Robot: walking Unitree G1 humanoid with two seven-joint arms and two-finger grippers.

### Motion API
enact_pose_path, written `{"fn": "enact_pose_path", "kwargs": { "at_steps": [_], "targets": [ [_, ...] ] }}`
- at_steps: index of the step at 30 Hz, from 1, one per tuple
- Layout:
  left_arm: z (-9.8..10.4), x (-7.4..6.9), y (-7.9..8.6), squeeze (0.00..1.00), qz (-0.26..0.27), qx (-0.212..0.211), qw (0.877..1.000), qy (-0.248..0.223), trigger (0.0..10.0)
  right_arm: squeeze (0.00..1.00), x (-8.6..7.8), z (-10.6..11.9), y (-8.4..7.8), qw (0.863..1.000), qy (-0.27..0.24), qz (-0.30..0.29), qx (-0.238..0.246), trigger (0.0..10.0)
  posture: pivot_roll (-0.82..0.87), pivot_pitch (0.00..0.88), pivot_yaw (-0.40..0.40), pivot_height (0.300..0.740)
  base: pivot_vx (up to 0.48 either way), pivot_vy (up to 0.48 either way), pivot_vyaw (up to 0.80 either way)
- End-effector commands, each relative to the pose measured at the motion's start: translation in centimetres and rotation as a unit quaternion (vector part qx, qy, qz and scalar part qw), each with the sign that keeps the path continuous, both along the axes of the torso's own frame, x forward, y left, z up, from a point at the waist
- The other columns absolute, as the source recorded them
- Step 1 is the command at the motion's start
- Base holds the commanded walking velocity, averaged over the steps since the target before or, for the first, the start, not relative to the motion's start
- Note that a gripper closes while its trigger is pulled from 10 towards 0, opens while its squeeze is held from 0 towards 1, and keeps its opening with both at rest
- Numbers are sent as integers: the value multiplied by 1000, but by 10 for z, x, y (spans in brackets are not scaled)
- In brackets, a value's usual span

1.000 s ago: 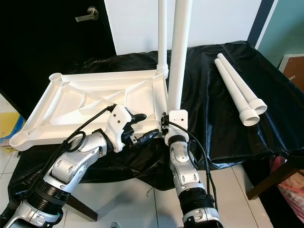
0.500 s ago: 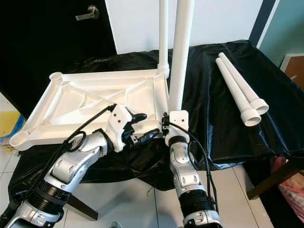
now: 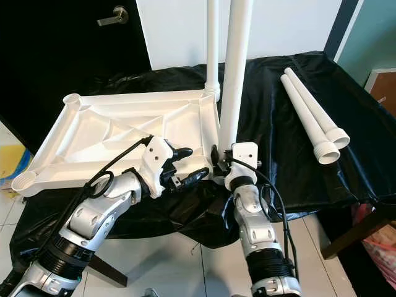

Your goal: Building children table

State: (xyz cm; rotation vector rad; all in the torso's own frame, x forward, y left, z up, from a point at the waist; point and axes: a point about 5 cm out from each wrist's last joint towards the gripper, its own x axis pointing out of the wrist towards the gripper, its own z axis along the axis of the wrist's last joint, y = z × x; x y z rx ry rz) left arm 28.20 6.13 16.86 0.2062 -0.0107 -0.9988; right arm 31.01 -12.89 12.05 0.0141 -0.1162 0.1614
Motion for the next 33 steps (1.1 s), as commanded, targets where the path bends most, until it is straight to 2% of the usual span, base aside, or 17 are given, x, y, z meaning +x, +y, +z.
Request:
{"fn": "enact_pose_path", "kwargs": {
  "at_steps": [1,2,7,10,17,18,19,20,23,25,33],
  "targets": [
    [-2,0,2,0,-10,8,1000,0,10000,0,-1,0,-4,998,-9,59,-3,10000,-128,0,35,740,0,0,0],
    [-2,0,2,0,-10,8,1000,0,10000,0,-1,0,-4,998,-9,59,-3,10000,-128,0,35,740,0,0,0],
    [-3,0,1,0,-15,9,1000,1,10000,0,1,3,-9,991,-17,132,-28,10000,-130,0,37,740,0,0,0],
    [-3,0,1,0,-17,10,1000,1,10000,0,3,5,-10,988,-16,149,-31,10000,-129,0,36,740,0,0,0],
    [-1,1,0,0,-20,12,1000,-2,10000,0,16,10,-14,978,-10,202,-60,10000,-124,0,36,740,0,0,0],
    [-1,0,0,0,-21,12,1000,-2,10000,0,18,10,-14,975,-8,210,-64,5686,-124,0,36,740,0,0,0],
    [-1,0,0,0,-21,12,1000,-2,10000,0,18,10,-14,975,-8,210,-64,5686,-124,0,36,740,0,0,0],
    [-1,0,0,0,-21,12,1000,-3,10000,0,20,9,-14,974,-4,216,-69,4314,-117,0,32,740,0,0,0],
    [-1,0,0,0,-21,12,1000,-3,10000,0,20,9,-14,974,-4,216,-69,4314,-117,0,32,740,0,0,0],
    [-1,0,2,0,-18,13,1000,-4,10000,0,21,7,-15,971,1,226,-77,0,-106,0,27,740,0,0,0],
    [-1,-1,3,0,-13,14,1000,-5,10000,0,21,2,-18,969,13,237,-73,0,-102,0,23,740,0,0,0]
  ]
}}
